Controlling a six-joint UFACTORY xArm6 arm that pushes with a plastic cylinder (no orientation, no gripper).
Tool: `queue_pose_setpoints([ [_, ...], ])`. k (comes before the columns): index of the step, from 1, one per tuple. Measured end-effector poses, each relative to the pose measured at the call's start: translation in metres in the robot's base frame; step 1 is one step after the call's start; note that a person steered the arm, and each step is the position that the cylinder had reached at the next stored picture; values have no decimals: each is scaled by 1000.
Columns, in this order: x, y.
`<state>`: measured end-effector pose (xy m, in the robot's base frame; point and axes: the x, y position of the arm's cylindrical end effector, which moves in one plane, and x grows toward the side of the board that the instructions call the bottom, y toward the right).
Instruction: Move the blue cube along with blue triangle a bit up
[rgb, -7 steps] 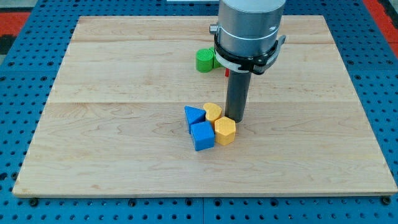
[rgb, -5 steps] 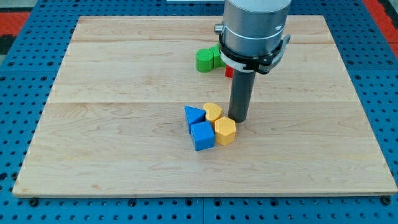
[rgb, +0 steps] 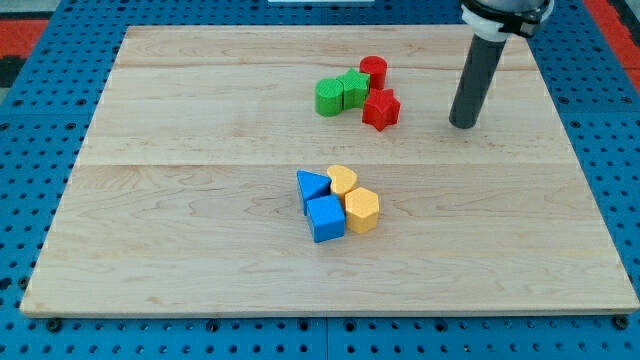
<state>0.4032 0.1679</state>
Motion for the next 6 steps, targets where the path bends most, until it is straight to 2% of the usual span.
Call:
queue_pose_setpoints([
  [1, 57, -27],
  [2, 93, -27],
  [3, 155, -57],
  [4, 155, -128],
  [6, 123, -161],
])
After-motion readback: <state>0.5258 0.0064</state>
